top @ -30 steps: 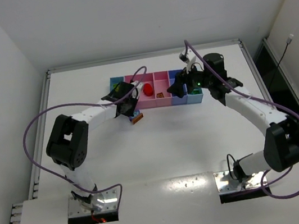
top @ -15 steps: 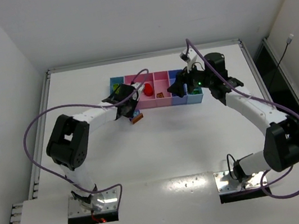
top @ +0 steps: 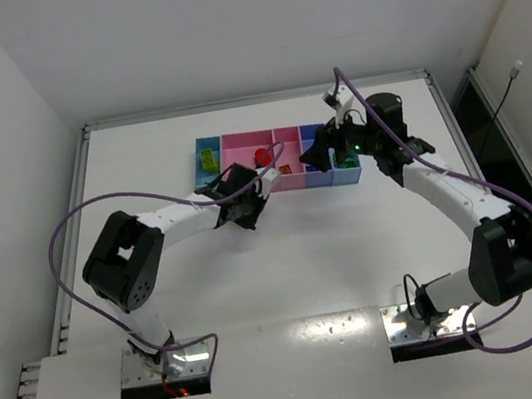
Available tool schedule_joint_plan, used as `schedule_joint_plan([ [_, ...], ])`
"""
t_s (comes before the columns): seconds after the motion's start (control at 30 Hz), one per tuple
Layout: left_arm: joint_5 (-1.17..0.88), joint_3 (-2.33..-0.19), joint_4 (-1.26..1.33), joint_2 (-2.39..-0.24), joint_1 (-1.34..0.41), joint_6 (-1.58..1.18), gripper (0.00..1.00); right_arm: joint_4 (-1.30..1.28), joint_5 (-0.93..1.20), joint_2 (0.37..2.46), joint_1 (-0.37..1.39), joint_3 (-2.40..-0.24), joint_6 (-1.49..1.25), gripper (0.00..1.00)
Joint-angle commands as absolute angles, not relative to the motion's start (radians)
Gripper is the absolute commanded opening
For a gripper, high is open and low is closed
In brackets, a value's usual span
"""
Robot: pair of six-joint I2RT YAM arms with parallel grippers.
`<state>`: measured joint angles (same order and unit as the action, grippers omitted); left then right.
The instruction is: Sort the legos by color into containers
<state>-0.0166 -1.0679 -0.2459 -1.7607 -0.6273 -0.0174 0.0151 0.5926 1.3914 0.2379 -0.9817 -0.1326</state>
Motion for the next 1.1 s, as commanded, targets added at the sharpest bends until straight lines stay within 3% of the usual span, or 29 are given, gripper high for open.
schedule_joint_plan([
  [0.0,-0.097,-1.052,-0.287,-1.735,-0.644,-0.069,0.00,0.051,0.603,1.396,0.235,-0.980,-0.141,0.70],
  [0.17,-0.213,-1.034,-0.253,-1.643,-0.635,-0.078,0.00,0.041,0.603,1.396,0.226,-0.980,-0.141,0.70],
  [0.37,-0.085,-1.052,-0.212,-1.545,-0.626,-0.118,0.00,0.051,0.603,1.396,0.225,-0.957,-0.141,0.70],
  [0.67,0.216,-1.085,-0.242,-1.618,-0.614,-0.034,0.00,0.063,0.604,1.405,0.225,-0.966,-0.161,0.70],
  [1.07,0.327,-1.072,-0.153,-1.710,-0.574,0.049,0.00,0.063,0.614,1.414,0.225,-0.966,-0.161,0.68],
])
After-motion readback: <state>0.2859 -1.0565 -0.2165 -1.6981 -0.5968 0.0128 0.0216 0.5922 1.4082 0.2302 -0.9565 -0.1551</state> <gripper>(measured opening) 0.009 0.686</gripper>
